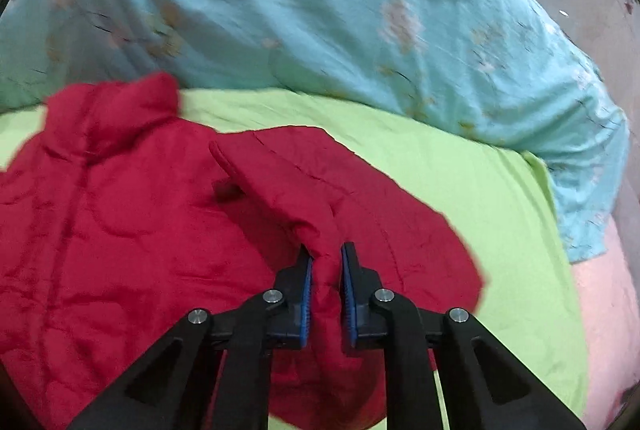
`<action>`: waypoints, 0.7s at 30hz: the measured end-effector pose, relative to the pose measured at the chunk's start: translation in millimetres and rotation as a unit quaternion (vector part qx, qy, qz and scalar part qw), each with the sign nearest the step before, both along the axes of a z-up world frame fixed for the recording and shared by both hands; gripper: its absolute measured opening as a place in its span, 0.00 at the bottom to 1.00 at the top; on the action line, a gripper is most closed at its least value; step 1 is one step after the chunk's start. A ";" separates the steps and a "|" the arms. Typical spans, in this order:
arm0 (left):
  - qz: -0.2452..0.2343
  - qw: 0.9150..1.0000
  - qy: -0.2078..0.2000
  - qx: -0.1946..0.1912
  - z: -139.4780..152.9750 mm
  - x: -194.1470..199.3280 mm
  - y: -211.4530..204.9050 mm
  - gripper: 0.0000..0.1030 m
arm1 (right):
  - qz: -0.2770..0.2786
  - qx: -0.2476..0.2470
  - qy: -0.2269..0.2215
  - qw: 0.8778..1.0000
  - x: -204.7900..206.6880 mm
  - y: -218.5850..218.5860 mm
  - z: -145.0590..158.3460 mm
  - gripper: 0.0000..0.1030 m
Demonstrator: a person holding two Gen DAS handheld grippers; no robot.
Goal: Fold large clothes
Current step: 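Grasp the sleeve cuff with the right gripper and fold it across the jacket body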
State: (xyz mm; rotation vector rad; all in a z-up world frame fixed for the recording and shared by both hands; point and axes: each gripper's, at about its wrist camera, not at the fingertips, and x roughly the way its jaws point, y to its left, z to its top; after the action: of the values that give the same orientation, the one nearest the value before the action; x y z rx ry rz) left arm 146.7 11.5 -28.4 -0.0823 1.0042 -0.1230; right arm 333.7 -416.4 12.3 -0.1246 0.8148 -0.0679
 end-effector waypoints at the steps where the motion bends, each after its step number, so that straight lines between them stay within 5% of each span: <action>1: 0.001 1.000 0.000 -0.002 -0.1 -0.4 1.3 0.99 | 0.013 0.011 -0.006 1.000 -3.2 7.4 3.8 0.11; 7: 0.011 1.000 -0.004 -0.024 2.5 -2.9 16.6 0.99 | 0.128 0.081 -0.035 0.988 -31.7 77.3 16.0 0.10; 11: 0.015 0.997 0.006 -0.073 1.8 0.5 34.2 0.99 | 0.209 0.121 -0.025 0.970 -50.3 128.0 8.8 0.10; 21: 0.007 0.964 0.057 -0.258 -12.3 58.4 57.1 0.99 | 0.303 0.109 0.018 0.946 -72.7 211.5 -40.1 0.11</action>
State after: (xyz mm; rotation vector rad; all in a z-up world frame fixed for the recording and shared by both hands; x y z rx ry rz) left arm 205.1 68.6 -40.8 -0.5785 1.0657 -0.3687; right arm 261.0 -204.8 -27.8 -0.1633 0.7845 0.6068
